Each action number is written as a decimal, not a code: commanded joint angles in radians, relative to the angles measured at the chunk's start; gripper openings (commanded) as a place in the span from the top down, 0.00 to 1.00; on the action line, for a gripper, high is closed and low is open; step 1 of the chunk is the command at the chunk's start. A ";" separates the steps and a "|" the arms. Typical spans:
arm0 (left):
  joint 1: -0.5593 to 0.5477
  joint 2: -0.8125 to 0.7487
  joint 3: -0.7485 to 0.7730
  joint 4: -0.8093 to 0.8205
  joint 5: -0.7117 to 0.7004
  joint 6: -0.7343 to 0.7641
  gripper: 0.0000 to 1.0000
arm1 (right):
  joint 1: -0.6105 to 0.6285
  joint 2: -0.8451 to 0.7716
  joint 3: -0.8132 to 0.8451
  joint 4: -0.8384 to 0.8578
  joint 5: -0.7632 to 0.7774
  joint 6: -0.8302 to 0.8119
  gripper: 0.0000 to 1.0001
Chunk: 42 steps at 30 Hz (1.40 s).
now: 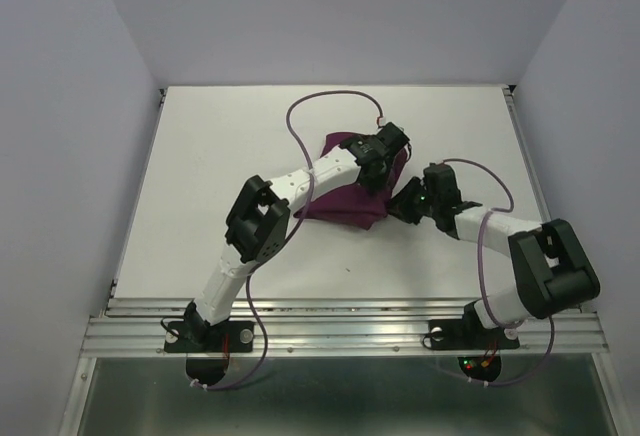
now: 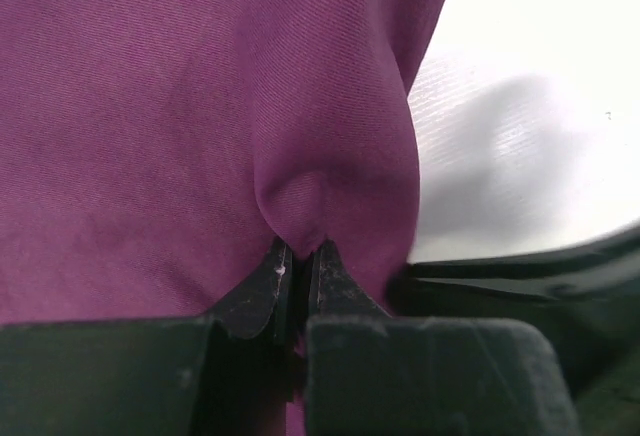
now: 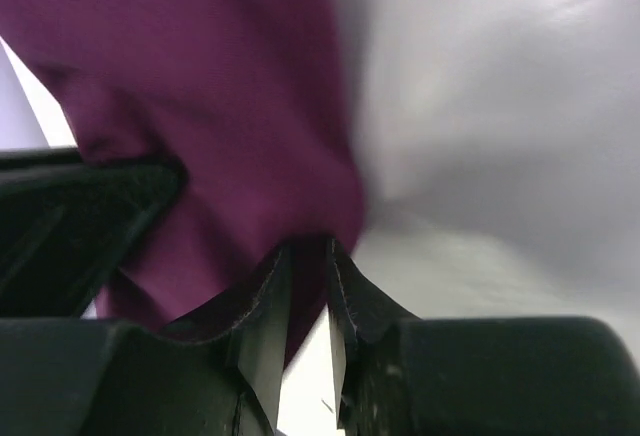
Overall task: Prepare the surgical pack
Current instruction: Pack the surgical kit at the center of the board.
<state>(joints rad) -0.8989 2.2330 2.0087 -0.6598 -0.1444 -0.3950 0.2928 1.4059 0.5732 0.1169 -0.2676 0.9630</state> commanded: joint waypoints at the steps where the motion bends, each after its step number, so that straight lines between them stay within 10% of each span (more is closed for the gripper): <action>1: -0.008 -0.098 0.032 0.048 0.069 -0.011 1.00 | 0.046 0.109 0.114 0.113 -0.001 0.019 0.75; 16: -0.003 -0.133 0.005 0.091 0.114 -0.016 1.00 | 0.069 0.298 0.211 0.227 -0.082 0.026 0.77; 27: 0.022 -0.187 -0.056 0.108 0.129 -0.010 1.00 | -0.087 -0.059 0.002 0.115 0.070 0.008 0.76; 42: 0.022 -0.187 -0.045 0.109 0.177 -0.010 1.00 | -0.087 0.249 0.218 0.202 -0.059 0.028 0.92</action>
<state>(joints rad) -0.8726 2.1441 1.9430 -0.6193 -0.0345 -0.3904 0.2035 1.6104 0.7284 0.2375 -0.2714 0.9840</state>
